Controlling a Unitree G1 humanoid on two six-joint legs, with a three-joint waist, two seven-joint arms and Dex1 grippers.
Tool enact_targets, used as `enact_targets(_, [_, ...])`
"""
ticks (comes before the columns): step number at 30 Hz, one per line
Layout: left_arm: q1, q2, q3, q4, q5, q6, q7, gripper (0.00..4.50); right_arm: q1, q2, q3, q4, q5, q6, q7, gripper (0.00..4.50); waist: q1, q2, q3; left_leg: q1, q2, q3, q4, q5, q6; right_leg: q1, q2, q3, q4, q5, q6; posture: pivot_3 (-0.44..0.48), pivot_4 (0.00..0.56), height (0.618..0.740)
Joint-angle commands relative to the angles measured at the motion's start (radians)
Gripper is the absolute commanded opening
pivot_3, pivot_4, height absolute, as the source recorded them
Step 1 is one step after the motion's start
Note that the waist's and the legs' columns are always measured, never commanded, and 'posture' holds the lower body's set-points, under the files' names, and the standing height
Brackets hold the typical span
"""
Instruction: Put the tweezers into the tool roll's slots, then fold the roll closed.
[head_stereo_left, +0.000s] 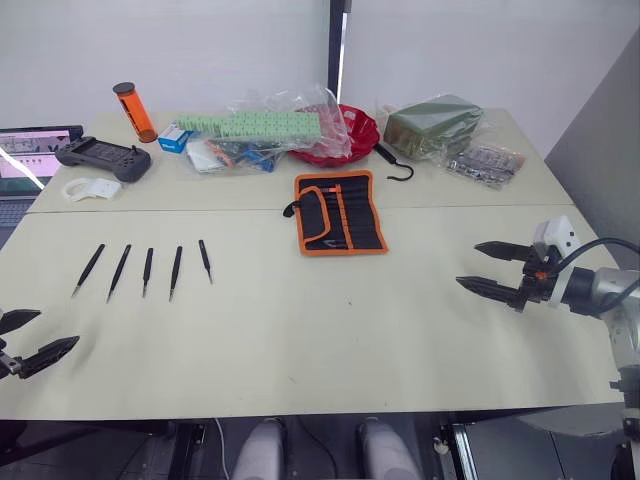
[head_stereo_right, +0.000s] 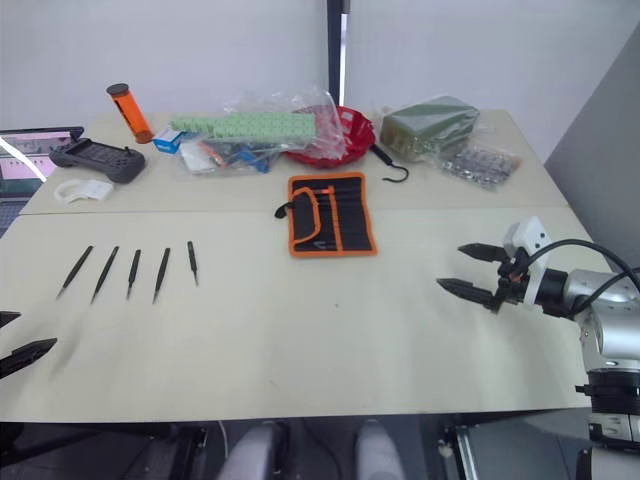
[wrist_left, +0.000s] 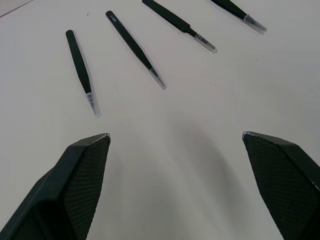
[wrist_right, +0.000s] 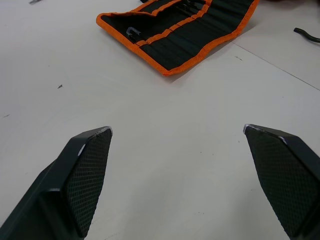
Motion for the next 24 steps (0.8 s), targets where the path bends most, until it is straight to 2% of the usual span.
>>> enact_targets(1, [0.013,0.013,0.036,-0.024,-0.034,0.028,-0.020,4.50,-0.021,-0.001,-0.010,-0.008,0.006,-0.014,-0.002,4.47,0.000,0.000,0.000,0.000,0.000,0.000,0.000,0.000,0.000,0.000,0.000,0.000,0.000,0.000,0.000,0.000,0.150,0.740])
enact_targets(5, [0.017,-0.053,0.149,-0.205,-0.163,0.203,0.068,4.50,-0.042,0.023,0.000,-0.032,0.034,0.075,-0.032,4.47,-0.002,0.000,0.000,0.000,0.001,0.000,0.000,0.000,0.000,0.000,0.000,0.000,0.000,0.000,0.000,0.000,0.150,0.740])
enact_targets(10, [0.032,-0.155,0.179,-0.550,-0.278,0.356,0.206,4.50,-0.114,0.151,0.025,-0.180,0.107,0.270,-0.179,4.47,-0.002,-0.001,0.000,0.001,0.001,0.000,0.001,0.000,0.000,0.000,0.000,0.000,0.003,0.000,0.000,0.000,0.150,0.740])
enact_targets(13, [0.021,-0.200,0.150,-0.706,-0.331,0.428,0.284,4.50,-0.159,0.245,0.033,-0.231,0.132,0.343,-0.286,4.47,-0.001,-0.001,0.000,0.000,0.001,-0.001,0.001,0.000,0.000,0.000,0.000,0.000,0.004,0.000,0.000,0.000,0.150,0.740])
enact_targets(17, [0.000,-0.244,0.029,-0.892,-0.373,0.522,0.397,4.50,-0.235,0.388,0.105,-0.257,0.113,0.402,-0.427,4.47,0.001,-0.002,-0.001,0.000,-0.001,-0.001,0.002,0.000,0.000,0.000,0.000,0.001,0.005,0.000,-0.001,0.000,0.150,0.740])
enact_targets(20, [-0.026,-0.271,-0.054,-0.971,-0.378,0.549,0.457,4.50,-0.295,0.504,0.116,-0.225,0.085,0.460,-0.594,4.47,0.000,-0.002,-0.001,0.000,0.000,-0.002,0.002,0.000,0.000,-0.001,0.000,0.001,0.006,0.001,-0.001,0.000,0.150,0.740])
enact_targets(22, [-0.061,-0.293,-0.074,-0.994,-0.418,0.580,0.500,4.50,-0.325,0.564,0.113,-0.197,0.079,0.532,-0.694,4.47,0.000,-0.002,-0.001,0.000,-0.001,-0.002,0.002,0.000,0.000,-0.001,0.000,0.001,0.006,0.001,-0.001,0.000,0.150,0.740])
enact_targets(24, [-0.091,-0.299,-0.121,-1.012,-0.403,0.571,0.515,4.50,-0.352,0.635,0.128,-0.173,0.076,0.630,-0.788,4.47,0.001,-0.002,-0.001,0.000,-0.001,-0.003,0.002,0.000,0.000,-0.001,0.000,0.000,0.007,0.001,-0.002,0.000,0.150,0.740])
